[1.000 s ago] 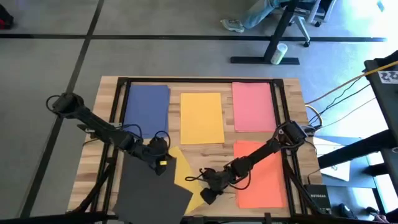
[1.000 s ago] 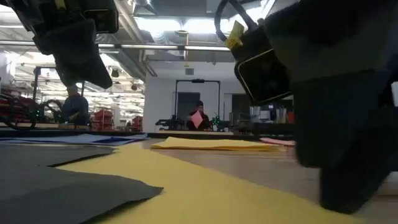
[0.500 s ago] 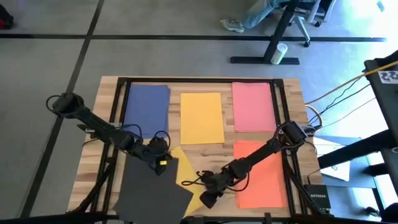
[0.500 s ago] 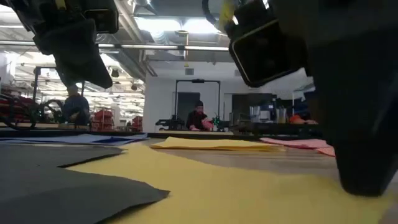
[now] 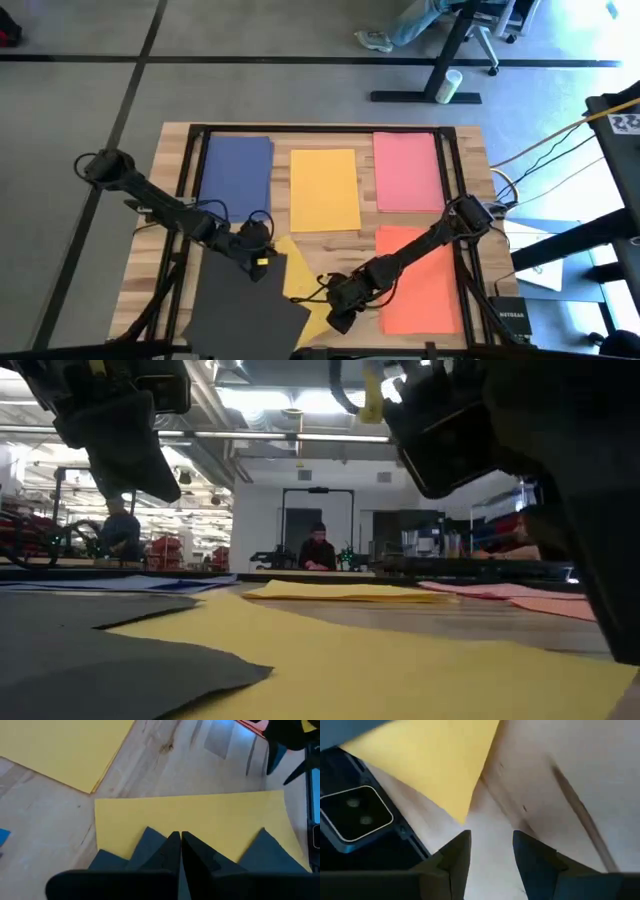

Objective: Organize paper
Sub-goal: Stack the yellow paper on top of the top yellow paper

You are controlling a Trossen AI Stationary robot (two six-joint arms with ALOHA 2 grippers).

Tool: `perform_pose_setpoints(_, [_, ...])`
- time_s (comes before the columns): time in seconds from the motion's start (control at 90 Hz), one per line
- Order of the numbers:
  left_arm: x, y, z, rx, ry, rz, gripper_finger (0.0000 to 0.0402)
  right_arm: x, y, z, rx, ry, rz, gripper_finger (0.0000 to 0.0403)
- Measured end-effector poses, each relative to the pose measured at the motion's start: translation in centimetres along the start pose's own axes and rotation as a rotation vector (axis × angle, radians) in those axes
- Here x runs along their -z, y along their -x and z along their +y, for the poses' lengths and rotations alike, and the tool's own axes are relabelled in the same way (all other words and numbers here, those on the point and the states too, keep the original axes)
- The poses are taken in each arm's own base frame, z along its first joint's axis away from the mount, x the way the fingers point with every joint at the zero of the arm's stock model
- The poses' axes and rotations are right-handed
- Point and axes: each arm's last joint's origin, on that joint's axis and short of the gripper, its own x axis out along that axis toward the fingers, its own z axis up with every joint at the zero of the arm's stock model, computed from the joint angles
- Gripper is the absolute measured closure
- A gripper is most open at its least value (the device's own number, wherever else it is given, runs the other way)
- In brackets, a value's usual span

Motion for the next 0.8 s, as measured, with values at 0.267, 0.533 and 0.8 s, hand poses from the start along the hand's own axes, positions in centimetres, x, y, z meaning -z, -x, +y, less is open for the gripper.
perform_pose_setpoints(0.267, [0.0,0.0,0.0,0.0,-0.003,0.0,0.0402,0.2,-0.1,0.3,-0.02,0.029,-0.019,0.0265])
perform_pose_setpoints(0.533, [0.0,0.0,0.0,0.0,0.0,0.0,0.0402,-0.2,-0.3,0.5,-0.029,0.038,-0.082,0.0265])
perform_pose_setpoints(0.8, [0.0,0.0,0.0,0.001,0.002,0.001,0.0402,-0.5,-1.3,0.5,-0.06,0.041,-0.096,0.0265])
